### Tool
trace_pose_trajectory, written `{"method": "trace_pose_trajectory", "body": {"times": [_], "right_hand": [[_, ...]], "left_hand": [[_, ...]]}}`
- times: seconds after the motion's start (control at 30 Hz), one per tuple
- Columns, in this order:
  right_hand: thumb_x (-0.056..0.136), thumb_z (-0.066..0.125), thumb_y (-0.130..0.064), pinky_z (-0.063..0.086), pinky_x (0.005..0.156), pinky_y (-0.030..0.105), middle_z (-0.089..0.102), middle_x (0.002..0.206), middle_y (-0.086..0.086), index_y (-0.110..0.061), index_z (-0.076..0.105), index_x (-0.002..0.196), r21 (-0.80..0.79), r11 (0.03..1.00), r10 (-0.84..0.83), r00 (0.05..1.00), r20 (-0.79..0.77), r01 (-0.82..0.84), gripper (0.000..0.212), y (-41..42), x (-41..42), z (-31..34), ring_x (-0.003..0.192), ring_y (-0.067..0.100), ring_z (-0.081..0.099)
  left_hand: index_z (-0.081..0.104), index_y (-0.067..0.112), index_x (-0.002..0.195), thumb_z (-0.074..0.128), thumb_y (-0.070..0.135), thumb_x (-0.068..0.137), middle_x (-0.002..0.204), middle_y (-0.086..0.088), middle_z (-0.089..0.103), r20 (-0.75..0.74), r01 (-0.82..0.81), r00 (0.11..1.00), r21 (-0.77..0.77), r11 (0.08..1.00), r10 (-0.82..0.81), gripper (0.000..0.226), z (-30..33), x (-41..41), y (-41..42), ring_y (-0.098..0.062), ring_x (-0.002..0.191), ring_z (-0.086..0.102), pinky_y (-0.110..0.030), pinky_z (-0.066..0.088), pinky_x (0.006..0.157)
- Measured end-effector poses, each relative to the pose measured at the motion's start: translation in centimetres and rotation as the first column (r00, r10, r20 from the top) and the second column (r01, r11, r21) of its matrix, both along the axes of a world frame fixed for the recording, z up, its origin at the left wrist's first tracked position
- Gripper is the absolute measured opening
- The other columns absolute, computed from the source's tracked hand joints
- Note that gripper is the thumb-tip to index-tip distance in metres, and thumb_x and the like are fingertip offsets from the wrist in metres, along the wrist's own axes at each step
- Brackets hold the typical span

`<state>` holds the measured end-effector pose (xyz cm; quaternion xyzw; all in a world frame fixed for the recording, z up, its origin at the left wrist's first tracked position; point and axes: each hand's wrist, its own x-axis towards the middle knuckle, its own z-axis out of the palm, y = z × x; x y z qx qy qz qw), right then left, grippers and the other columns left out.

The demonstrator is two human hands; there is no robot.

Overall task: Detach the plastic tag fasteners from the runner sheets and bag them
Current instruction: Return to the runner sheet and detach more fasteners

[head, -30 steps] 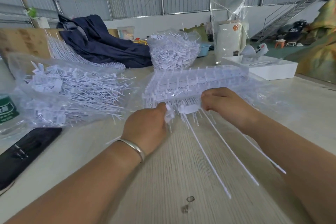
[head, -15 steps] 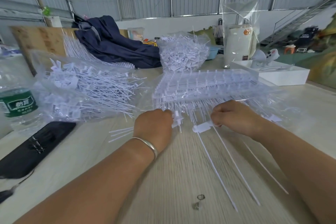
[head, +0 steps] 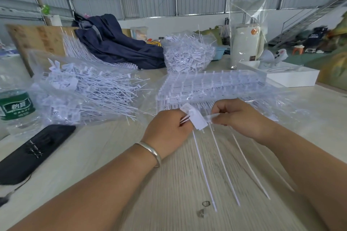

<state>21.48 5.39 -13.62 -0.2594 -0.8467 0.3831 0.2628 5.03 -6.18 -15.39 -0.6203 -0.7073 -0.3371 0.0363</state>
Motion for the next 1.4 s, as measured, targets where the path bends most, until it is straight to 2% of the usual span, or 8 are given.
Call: {"method": "trace_pose_trajectory", "body": {"times": [0.17, 0.33, 0.4, 0.53, 0.73, 1.03, 1.27, 1.4], "right_hand": [[0.085, 0.071, -0.022, 0.036, 0.064, 0.024, 0.055, 0.065, -0.010, -0.024, 0.063, 0.071, 0.195, 0.980, -0.055, 0.995, 0.081, 0.038, 0.017, 0.4, -0.1, -0.4, 0.062, 0.004, 0.049], [0.083, 0.073, -0.034, 0.031, 0.055, 0.013, 0.052, 0.055, -0.027, -0.024, 0.060, 0.068, 0.230, 0.968, -0.117, 0.992, 0.055, 0.101, 0.022, 0.5, 0.3, -0.1, 0.054, -0.009, 0.048], [0.084, 0.072, -0.034, 0.032, 0.053, 0.011, 0.050, 0.054, -0.020, -0.022, 0.061, 0.070, 0.175, 0.980, -0.093, 0.996, -0.007, 0.093, 0.022, 0.2, 0.3, 0.1, 0.050, -0.002, 0.044], [0.078, 0.069, -0.048, 0.034, 0.066, 0.021, 0.047, 0.067, 0.001, -0.008, 0.067, 0.078, -0.044, 0.999, -0.033, 0.979, -0.199, 0.025, 0.039, -0.6, 0.5, 0.9, 0.063, 0.011, 0.042], [0.073, 0.065, -0.056, 0.037, 0.063, 0.011, 0.042, 0.066, 0.005, -0.005, 0.068, 0.076, -0.120, 0.993, -0.021, 0.944, -0.329, -0.020, 0.052, -0.8, 0.6, 1.5, 0.063, 0.013, 0.041], [0.089, 0.065, -0.025, 0.038, 0.060, 0.016, 0.048, 0.058, -0.004, -0.005, 0.070, 0.081, -0.197, 0.975, 0.035, 0.950, -0.311, -0.100, 0.023, -0.5, 0.2, 0.7, 0.058, 0.011, 0.044], [0.069, 0.071, -0.048, 0.034, 0.051, 0.009, 0.047, 0.055, -0.004, -0.010, 0.074, 0.076, -0.257, 0.959, 0.052, 0.967, -0.249, -0.118, 0.039, -1.4, 0.2, 1.0, 0.053, 0.006, 0.040], [0.062, 0.071, -0.054, 0.033, 0.049, 0.009, 0.046, 0.055, -0.002, -0.019, 0.073, 0.072, -0.270, 0.940, 0.141, 0.959, -0.247, -0.208, 0.037, -2.1, -0.3, 0.5, 0.051, 0.006, 0.038]], "left_hand": [[0.034, 0.022, 0.049, 0.067, 0.029, 0.085, 0.043, 0.011, 0.034, 0.207, 0.017, 0.978, 0.036, 0.999, -0.024, 0.049, 0.0, -1.6, 0.2, -0.006, 0.045, 0.030, -0.018, 0.025, 0.046], [0.049, 0.009, 0.053, 0.065, 0.029, 0.089, 0.047, 0.008, 0.038, 0.413, -0.062, 0.910, 0.046, 0.997, 0.038, 0.045, 0.2, -2.5, 0.2, -0.005, 0.042, 0.030, -0.015, 0.024, 0.042], [0.050, 0.017, 0.052, 0.066, 0.026, 0.089, 0.047, 0.006, 0.040, 0.638, -0.038, 0.769, 0.081, 0.996, -0.022, 0.041, 0.8, -2.4, 0.1, -0.008, 0.039, 0.031, -0.016, 0.024, 0.038], [0.051, 0.019, 0.062, 0.068, 0.022, 0.079, 0.057, 0.005, 0.042, 0.924, 0.169, 0.321, 0.162, 0.972, -0.210, 0.024, 2.3, -2.0, -0.5, -0.005, 0.036, 0.023, -0.015, 0.014, 0.033], [0.049, 0.017, 0.071, 0.062, 0.024, 0.077, 0.059, 0.009, 0.037, 0.975, 0.386, 0.032, 0.191, 0.902, -0.220, 0.015, 2.5, -1.2, -0.8, -0.001, 0.033, 0.024, -0.013, 0.013, 0.029], [0.042, 0.020, 0.072, 0.063, 0.024, 0.076, 0.058, 0.009, 0.027, 0.981, 0.327, 0.040, 0.166, 0.931, -0.189, 0.022, 1.7, -0.9, -0.4, -0.002, 0.035, 0.020, -0.015, 0.008, 0.033], [0.042, 0.019, 0.074, 0.071, 0.024, 0.080, 0.067, 0.005, 0.014, 0.960, 0.412, -0.015, 0.260, 0.873, -0.279, 0.030, 1.3, -0.2, -0.5, -0.002, 0.041, 0.016, -0.014, 0.013, 0.033], [0.052, 0.014, 0.090, 0.066, 0.032, 0.082, 0.055, 0.009, 0.025, 0.970, 0.486, -0.026, 0.222, 0.845, -0.240, 0.024, 1.0, 0.5, -0.6, 0.001, 0.037, 0.022, -0.012, 0.019, 0.031]]}}
